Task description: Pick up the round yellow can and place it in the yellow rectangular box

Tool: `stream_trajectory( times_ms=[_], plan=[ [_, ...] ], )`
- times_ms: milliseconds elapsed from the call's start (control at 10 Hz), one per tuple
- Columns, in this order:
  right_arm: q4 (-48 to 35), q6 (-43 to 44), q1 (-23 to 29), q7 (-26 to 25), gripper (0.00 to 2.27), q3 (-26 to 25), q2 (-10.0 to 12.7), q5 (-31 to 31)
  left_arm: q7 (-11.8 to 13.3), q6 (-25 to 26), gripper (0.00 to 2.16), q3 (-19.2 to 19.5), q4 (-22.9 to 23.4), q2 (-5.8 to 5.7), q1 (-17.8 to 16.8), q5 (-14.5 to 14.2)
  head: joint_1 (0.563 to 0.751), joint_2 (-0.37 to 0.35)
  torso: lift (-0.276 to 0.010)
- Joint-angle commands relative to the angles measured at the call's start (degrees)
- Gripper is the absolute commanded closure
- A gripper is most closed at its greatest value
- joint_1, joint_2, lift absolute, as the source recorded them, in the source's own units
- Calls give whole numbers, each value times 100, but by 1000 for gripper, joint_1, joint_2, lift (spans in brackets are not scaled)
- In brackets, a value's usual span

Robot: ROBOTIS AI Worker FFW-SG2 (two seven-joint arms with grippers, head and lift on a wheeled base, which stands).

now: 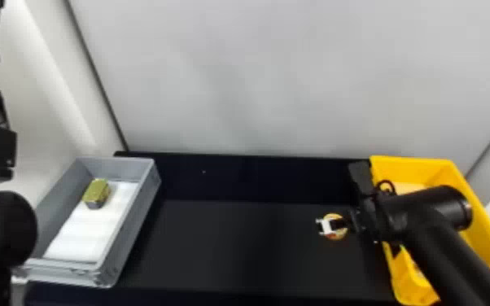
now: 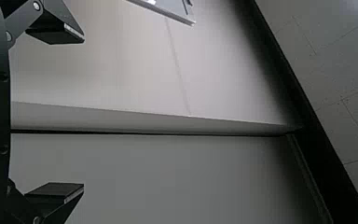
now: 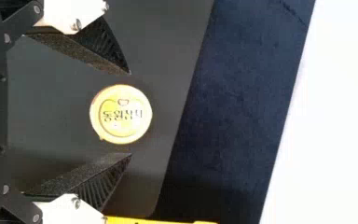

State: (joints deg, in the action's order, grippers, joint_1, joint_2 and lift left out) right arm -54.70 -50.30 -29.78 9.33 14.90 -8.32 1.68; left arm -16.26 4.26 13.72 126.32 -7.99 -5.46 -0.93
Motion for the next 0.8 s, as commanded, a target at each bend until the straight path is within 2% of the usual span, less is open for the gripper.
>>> stream_trajectory(
  times_ms=[0,400,700],
  plan=[
    [74,158,25,70,193,-153,-30,-116,-1,22,148,0,33,7,28,14,694,54,-3],
    [399,677,157,158,206,-320,-21,78,52,-22,128,-9,51,25,45,58,694,54,-3],
    [417,800,157,61,193,-329,67,236,69,-13,122,-35,60,7,28,76,694,54,-3]
  ],
)
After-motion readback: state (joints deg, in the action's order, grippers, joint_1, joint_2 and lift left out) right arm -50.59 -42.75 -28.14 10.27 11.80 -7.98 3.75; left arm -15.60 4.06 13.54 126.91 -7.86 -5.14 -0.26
